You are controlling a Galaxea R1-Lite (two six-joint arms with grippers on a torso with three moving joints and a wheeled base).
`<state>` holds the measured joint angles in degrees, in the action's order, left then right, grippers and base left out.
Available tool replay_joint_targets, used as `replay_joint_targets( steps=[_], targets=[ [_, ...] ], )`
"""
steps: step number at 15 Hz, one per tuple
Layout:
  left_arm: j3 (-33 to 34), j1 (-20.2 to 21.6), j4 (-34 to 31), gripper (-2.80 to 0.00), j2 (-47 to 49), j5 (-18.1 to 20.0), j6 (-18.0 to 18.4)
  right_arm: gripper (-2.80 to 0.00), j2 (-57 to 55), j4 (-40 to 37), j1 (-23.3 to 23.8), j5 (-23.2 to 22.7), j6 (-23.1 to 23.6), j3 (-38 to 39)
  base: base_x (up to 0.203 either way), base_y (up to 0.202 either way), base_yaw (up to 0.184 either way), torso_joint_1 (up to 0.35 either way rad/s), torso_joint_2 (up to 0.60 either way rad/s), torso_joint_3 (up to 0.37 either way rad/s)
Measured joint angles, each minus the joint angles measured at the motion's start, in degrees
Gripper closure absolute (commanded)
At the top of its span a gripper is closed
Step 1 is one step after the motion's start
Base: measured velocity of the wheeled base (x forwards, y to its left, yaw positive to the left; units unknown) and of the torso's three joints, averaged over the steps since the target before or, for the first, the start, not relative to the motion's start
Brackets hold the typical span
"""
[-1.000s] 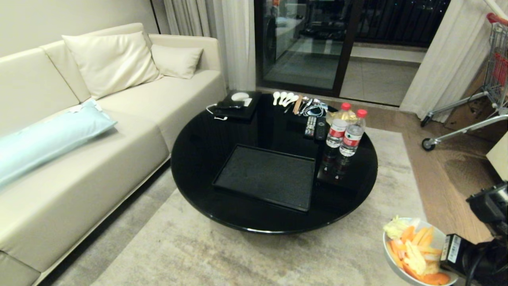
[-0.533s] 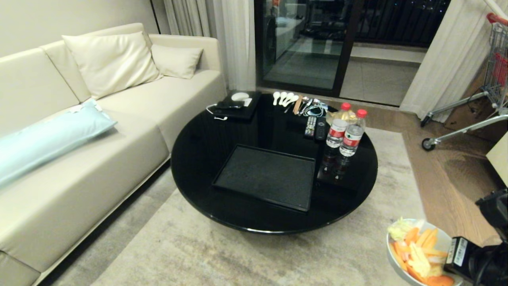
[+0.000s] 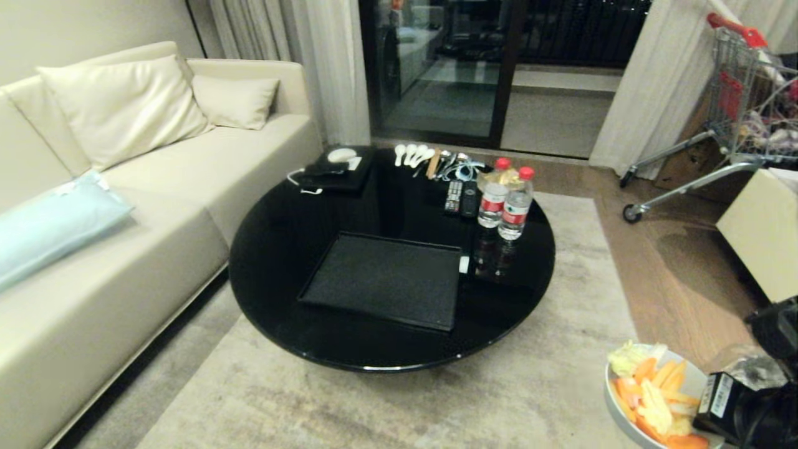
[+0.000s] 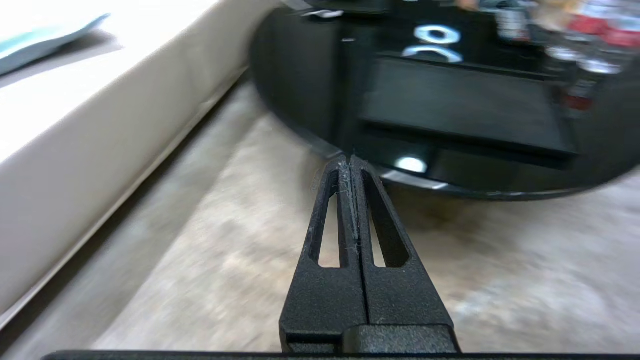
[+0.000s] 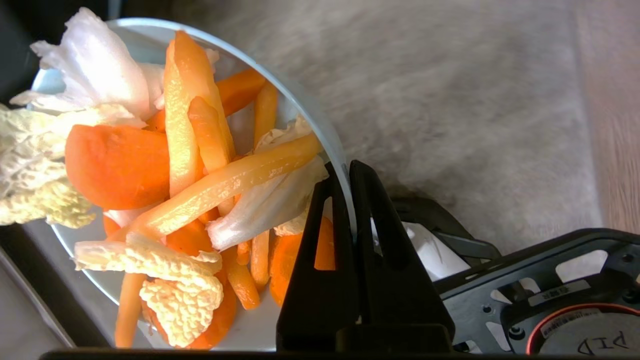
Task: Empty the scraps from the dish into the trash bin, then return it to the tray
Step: Move the bowl over the trash can
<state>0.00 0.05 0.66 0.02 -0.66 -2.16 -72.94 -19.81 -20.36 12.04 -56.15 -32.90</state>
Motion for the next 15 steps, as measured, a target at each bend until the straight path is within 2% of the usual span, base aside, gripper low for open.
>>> replay_joint_targets(
  steps=[15],
  targets=[
    [0.0,0.0,0.0,0.0,0.0,0.0,0.0,0.0,0.5,1.2,0.0,0.2,0.3,0.0,0.0,0.01,-0.167,0.002,0.0,0.002]
  ],
)
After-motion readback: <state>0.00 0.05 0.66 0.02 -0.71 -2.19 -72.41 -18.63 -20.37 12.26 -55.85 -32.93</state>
